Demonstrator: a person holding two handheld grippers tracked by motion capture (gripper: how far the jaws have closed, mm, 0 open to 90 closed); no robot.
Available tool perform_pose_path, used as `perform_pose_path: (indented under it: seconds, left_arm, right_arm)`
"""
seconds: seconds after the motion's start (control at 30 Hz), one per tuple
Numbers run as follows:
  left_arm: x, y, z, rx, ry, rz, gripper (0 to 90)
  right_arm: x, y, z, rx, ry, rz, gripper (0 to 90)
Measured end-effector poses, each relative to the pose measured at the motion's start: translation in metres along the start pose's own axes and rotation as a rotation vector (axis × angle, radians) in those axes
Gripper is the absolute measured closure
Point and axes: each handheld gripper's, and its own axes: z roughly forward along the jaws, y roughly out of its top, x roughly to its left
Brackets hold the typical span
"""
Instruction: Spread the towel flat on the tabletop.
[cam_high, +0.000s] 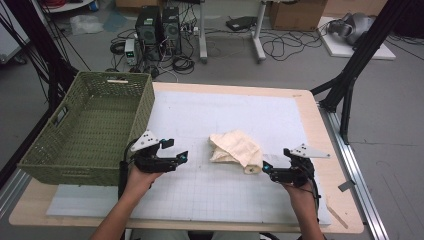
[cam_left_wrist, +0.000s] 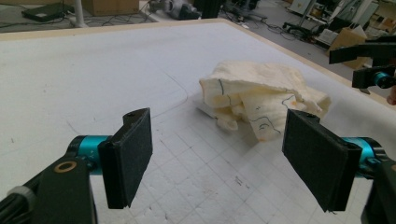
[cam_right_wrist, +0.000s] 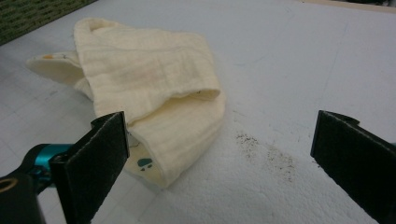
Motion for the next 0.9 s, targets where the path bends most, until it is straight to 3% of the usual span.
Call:
perform_pose_path:
  seconds: [0.23,0.33,0.4,0.53,0.9]
  left_arm:
    - [-0.002,-0.001,0.0,0.002,0.005,0.007,24.9]
    - [-0.006,-0.006,0.0,0.007,0.008,0.025,24.9]
    - [-0.008,-0.008,-0.001,0.016,0.011,0.039,24.9]
    - [-0.005,-0.01,-0.003,0.015,0.028,0.044,24.9]
    - [0.002,-0.016,-0.002,0.03,0.041,0.038,25.7]
  right_arm:
    - [0.003,0.0,0.005,0.032,0.047,-0.009,7.5]
    - [0.006,0.001,0.003,0.025,0.079,-0.031,15.7]
    - [0.007,0.001,0.003,0.021,0.085,-0.027,16.3]
    - [0.01,0.002,0.003,0.014,0.131,-0.034,24.6]
    - [0.029,0.013,0.007,-0.013,0.157,-0.094,44.8]
